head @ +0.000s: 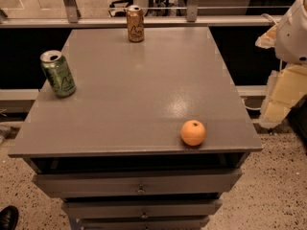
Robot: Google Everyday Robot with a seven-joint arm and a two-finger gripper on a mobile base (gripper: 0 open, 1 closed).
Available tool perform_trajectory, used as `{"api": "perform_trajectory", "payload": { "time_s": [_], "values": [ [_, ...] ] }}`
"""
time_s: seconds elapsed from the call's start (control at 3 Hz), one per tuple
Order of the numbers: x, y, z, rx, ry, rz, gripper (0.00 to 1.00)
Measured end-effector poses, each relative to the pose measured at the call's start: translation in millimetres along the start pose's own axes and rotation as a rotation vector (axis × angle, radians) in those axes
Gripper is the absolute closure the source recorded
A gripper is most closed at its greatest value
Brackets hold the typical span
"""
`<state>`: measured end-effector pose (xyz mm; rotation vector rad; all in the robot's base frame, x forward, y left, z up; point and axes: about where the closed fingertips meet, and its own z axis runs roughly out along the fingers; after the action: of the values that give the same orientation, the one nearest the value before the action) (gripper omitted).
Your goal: Move green can near orange
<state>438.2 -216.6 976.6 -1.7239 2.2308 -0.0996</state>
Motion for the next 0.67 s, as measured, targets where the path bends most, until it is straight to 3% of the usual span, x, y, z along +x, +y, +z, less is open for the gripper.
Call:
{"api": "perform_trajectory", "payload": {
  "time_s": [0.67],
  "values": [
    [-7.5,-3.9,4.7,0.002,-0.036,-0.007,0.00]
  ]
}}
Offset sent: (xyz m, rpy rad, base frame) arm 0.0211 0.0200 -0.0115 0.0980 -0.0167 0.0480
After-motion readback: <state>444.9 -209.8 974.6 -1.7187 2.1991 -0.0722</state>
